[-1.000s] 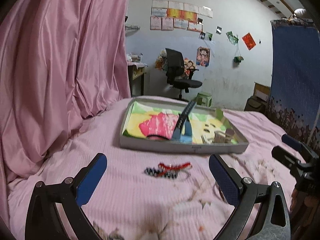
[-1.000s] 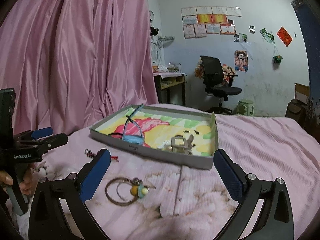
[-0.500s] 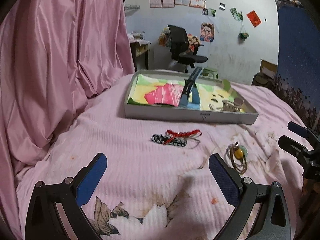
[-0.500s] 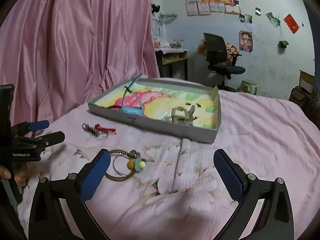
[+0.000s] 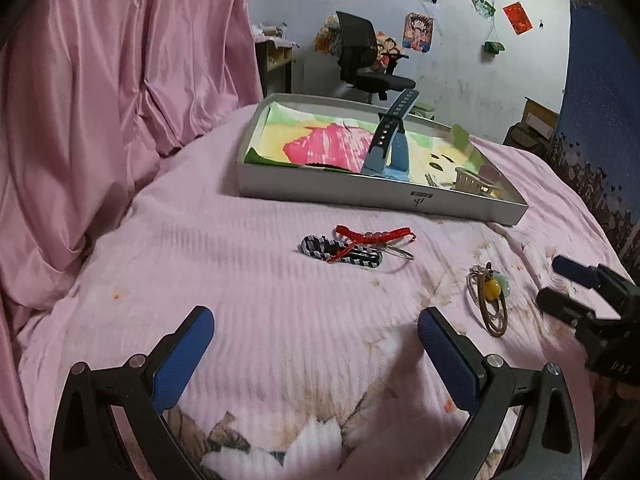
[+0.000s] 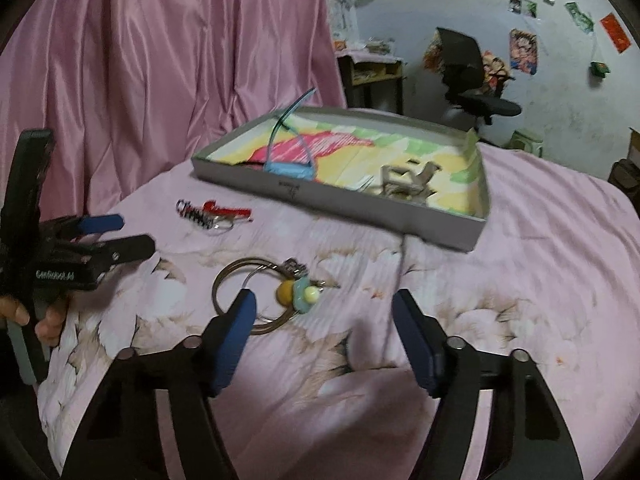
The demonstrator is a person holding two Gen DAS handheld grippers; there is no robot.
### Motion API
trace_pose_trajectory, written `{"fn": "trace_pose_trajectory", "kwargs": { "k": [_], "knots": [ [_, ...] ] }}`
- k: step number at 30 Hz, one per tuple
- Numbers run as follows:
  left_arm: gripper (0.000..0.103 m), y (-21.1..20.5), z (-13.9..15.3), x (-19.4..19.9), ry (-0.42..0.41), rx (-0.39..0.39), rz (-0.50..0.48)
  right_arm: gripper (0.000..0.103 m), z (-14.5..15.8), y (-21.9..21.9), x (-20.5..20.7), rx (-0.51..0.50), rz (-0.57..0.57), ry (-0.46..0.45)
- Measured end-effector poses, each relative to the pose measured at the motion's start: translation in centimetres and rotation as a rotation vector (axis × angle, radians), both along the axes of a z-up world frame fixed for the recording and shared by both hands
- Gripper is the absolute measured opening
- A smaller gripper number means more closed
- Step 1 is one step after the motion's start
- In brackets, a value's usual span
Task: Organize jewelry
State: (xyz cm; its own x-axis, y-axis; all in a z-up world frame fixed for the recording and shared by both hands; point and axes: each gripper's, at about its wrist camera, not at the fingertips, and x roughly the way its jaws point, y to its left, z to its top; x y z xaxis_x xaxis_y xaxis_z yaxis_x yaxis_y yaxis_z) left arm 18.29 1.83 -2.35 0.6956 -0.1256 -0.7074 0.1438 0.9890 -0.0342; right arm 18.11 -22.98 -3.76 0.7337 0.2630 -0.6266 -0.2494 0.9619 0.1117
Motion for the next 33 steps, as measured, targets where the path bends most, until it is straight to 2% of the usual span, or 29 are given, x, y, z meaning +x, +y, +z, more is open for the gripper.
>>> {"fn": "trace_pose_trajectory", "kwargs": {
  "k": [2,5,8,10,13,19,21,23,30,33],
  "knots": [
    [0.103,-0.1,-0.1,0.3,0.001,-0.005,-0.006,0.056,-0.3,0.6,0.2,-0.008,0.021,0.015],
    [0.101,-0.2,-0.1,1.0,0.001,-0.013,-0.012,0.052,-0.6,1.4,0.7,-0.011,0.038,0.038],
    [0.094,-0.2,-0.2,1.7,0.005,-0.023,-0.012,0.046,-1.1,1.6,1.3,0.004,0.038,0.065],
    [0.083,-0.1,-0.3,2.2,0.008,-0.035,-0.014,0.046,-1.2,1.5,1.7,0.021,0.032,0.078],
    [0.073,0.0,-0.4,2.9,0.009,-0.053,-0.018,0.037,-1.5,1.3,2.1,0.047,0.02,0.093],
    [0.046,-0.3,-0.7,3.9,0.021,-0.068,-0.046,0.037,-1.8,1.3,2.4,0.057,0.012,0.101],
    [0.043,-0.5,-0.8,4.1,0.026,-0.065,-0.056,0.036,-1.9,1.3,2.4,0.058,0.01,0.102],
    [0.039,-0.7,-0.8,4.3,0.026,-0.06,-0.064,0.03,-1.9,1.4,2.4,0.057,0.009,0.104],
    [0.026,-1.4,-1.0,4.9,0.034,-0.05,-0.095,0.03,-1.9,1.7,2.7,0.052,0.014,0.105],
    [0.015,-1.7,-1.1,5.0,0.039,-0.049,-0.11,0.03,-1.9,1.9,2.7,0.052,0.016,0.104]
  ]
}}
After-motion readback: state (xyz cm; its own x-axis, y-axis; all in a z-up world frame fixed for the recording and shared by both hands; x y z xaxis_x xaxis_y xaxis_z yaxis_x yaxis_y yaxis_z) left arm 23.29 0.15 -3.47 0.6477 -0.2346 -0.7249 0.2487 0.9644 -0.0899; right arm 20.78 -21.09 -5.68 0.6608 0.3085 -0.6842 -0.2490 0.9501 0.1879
